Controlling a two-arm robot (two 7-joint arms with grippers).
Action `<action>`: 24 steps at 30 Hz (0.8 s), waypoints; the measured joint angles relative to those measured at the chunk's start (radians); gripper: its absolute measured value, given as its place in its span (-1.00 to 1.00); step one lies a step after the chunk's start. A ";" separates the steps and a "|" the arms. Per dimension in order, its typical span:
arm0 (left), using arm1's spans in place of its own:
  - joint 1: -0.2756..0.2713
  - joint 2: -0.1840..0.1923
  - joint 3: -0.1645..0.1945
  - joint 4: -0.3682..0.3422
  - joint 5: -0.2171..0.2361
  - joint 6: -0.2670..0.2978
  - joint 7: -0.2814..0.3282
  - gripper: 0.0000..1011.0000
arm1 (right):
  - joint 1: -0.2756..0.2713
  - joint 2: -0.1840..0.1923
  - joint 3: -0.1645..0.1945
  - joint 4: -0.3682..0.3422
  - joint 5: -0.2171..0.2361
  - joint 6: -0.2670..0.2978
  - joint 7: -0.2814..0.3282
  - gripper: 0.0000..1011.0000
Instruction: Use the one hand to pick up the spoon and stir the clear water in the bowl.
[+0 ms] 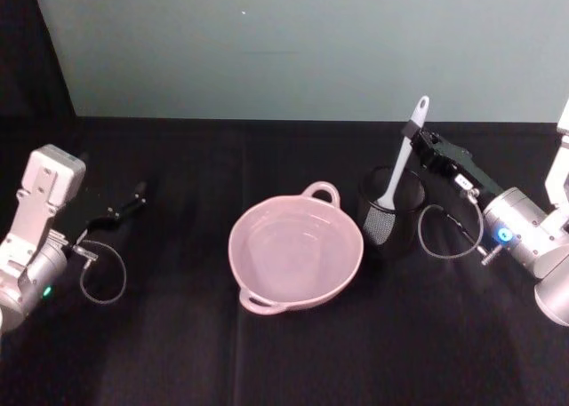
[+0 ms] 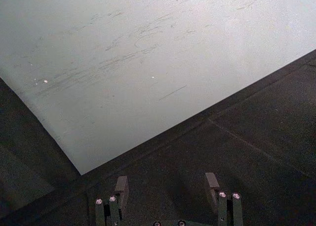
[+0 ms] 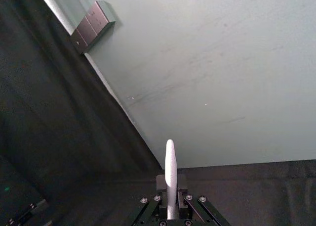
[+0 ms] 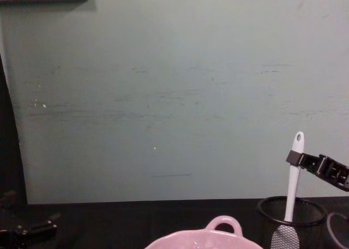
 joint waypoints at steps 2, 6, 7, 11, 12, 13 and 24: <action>0.000 0.000 0.000 0.000 0.000 0.000 0.000 1.00 | 0.005 0.000 -0.002 0.012 0.004 0.007 0.008 -0.77; 0.000 0.000 0.000 0.000 0.000 0.000 0.000 1.00 | 0.008 -0.001 -0.003 0.019 0.008 0.012 0.014 -0.77; 0.000 0.000 0.000 0.000 0.000 0.000 0.000 1.00 | 0.008 -0.001 -0.003 0.018 0.008 0.012 0.013 -0.77; 0.000 0.000 0.000 0.000 0.000 0.000 0.000 1.00 | 0.007 -0.001 -0.003 0.015 0.007 0.011 0.012 -0.76; 0.000 0.000 0.000 0.000 0.000 0.000 0.000 1.00 | 0.007 -0.001 -0.002 0.015 0.007 0.011 0.012 -0.74; 0.000 0.000 0.000 0.000 0.000 0.000 0.000 1.00 | 0.007 -0.001 -0.002 0.014 0.007 0.010 0.011 -0.70; 0.000 0.000 0.000 0.000 0.000 0.000 0.000 1.00 | 0.005 -0.001 -0.001 0.011 0.006 0.008 0.007 -0.04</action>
